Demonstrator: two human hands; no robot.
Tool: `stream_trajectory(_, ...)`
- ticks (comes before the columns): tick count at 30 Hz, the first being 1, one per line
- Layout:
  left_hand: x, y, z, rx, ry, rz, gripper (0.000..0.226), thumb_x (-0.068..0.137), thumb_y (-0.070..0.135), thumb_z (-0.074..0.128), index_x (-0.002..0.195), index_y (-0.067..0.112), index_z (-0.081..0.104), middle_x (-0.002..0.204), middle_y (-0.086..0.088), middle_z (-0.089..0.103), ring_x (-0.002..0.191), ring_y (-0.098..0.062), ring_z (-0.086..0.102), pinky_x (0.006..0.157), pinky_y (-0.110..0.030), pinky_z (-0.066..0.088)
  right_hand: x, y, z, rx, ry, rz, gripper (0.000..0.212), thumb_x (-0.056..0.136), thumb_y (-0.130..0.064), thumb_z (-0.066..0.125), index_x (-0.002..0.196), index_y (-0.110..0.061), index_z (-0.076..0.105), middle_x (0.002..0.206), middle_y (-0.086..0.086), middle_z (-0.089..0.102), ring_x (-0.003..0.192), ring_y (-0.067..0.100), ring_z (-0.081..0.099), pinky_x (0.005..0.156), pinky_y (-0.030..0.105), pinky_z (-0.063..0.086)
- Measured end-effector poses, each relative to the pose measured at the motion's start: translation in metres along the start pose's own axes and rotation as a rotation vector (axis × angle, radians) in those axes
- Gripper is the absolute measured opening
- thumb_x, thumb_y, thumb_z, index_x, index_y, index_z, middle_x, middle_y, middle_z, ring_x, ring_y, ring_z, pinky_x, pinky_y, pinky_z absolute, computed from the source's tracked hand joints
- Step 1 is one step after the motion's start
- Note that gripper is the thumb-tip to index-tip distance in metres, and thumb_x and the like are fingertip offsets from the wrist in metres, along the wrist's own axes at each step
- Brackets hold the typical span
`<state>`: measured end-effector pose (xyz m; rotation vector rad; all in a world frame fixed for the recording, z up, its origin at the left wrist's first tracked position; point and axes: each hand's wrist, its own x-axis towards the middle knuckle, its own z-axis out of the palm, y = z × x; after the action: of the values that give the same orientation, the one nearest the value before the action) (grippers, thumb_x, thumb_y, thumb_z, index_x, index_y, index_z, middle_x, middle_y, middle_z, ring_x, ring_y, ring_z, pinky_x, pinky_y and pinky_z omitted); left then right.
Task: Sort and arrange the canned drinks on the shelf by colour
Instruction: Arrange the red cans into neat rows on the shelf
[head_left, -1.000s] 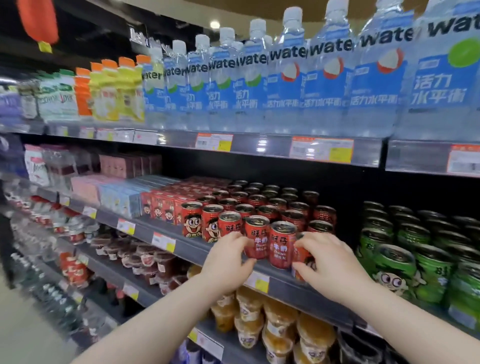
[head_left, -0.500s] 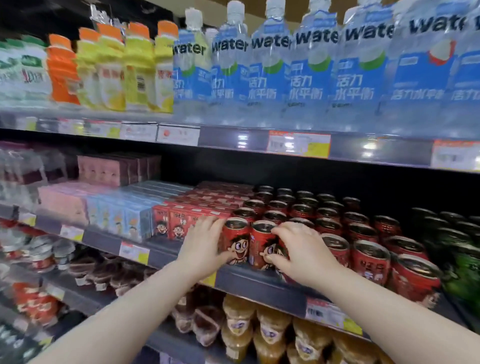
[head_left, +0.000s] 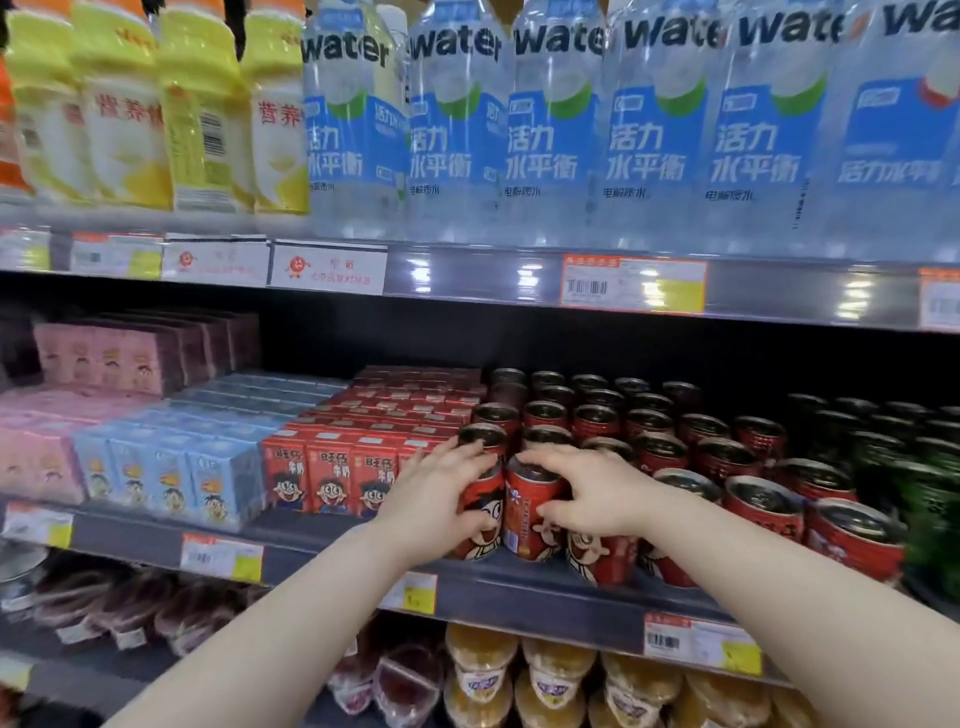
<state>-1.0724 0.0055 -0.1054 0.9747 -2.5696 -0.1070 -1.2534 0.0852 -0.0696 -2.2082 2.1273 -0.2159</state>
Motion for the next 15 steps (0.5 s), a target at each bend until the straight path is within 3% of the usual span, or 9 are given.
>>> stream_trajectory(2, 0.0, 0.001, -0.001, -0.001, 0.006, 0.0, 0.068, 0.085, 0.042, 0.06, 0.144, 0.033, 0.026, 0.155, 0.01, 0.019, 0.145, -0.013, 0.008, 0.117, -0.038, 0.003, 0.0, 0.001, -0.002, 0.098, 0.027, 0.026, 0.068, 0.08, -0.041, 0.064, 0.14, -0.035, 0.032, 0.149, -0.008, 0.033, 0.134, 0.019, 0.037, 0.11, 0.037, 0.032)
stream_trajectory(4, 0.0, 0.0, 0.0, -0.007, 0.015, 0.001, 0.068, 0.085, 0.042, 0.061, 0.143, 0.033, 0.028, 0.155, 0.01, 0.02, 0.144, -0.013, 0.01, 0.116, -0.038, 0.004, -0.001, 0.0, -0.003, 0.138, 0.04, 0.053, 0.076, 0.071, -0.054, 0.069, 0.136, -0.032, 0.037, 0.14, -0.008, 0.042, 0.126, 0.016, 0.044, 0.104, 0.037, 0.039)
stream_trajectory(7, 0.001, -0.002, 0.001, -0.047, 0.011, 0.006, 0.068, 0.083, 0.041, 0.063, 0.142, 0.035, 0.031, 0.154, 0.011, 0.022, 0.144, -0.011, 0.012, 0.116, -0.038, 0.003, -0.001, -0.001, -0.001, 0.127, 0.061, 0.093, 0.084, 0.054, -0.077, 0.062, 0.124, -0.034, 0.048, 0.122, -0.011, 0.054, 0.111, 0.013, 0.054, 0.091, 0.035, 0.048)
stream_trajectory(9, 0.002, -0.005, 0.0, -0.086, -0.002, 0.014, 0.068, 0.082, 0.04, 0.065, 0.141, 0.035, 0.032, 0.154, 0.011, 0.024, 0.143, -0.011, 0.012, 0.115, -0.038, 0.002, 0.0, -0.001, 0.0, 0.118, 0.056, 0.1, 0.09, 0.049, -0.084, 0.056, 0.123, -0.034, 0.049, 0.121, -0.01, 0.055, 0.11, 0.014, 0.054, 0.09, 0.036, 0.049)
stream_trajectory(12, 0.002, -0.008, -0.002, -0.118, -0.025, 0.03, 0.067, 0.082, 0.038, 0.066, 0.141, 0.036, 0.033, 0.154, 0.012, 0.024, 0.144, -0.01, 0.011, 0.116, -0.04, 0.0, 0.001, 0.0, -0.001, 0.118, -0.005, 0.076, 0.097, 0.057, -0.08, 0.056, 0.139, -0.035, 0.033, 0.142, -0.006, 0.043, 0.128, 0.02, 0.043, 0.103, 0.04, 0.041)
stream_trajectory(15, 0.002, -0.01, -0.006, -0.168, -0.061, 0.044, 0.066, 0.082, 0.033, 0.066, 0.14, 0.035, 0.034, 0.153, 0.012, 0.024, 0.144, -0.009, 0.01, 0.115, -0.04, -0.004, 0.001, 0.002, -0.002, 0.155, -0.022, 0.068, 0.078, 0.068, -0.067, 0.063, 0.134, -0.036, 0.037, 0.136, -0.007, 0.049, 0.123, 0.018, 0.047, 0.1, 0.038, 0.042)
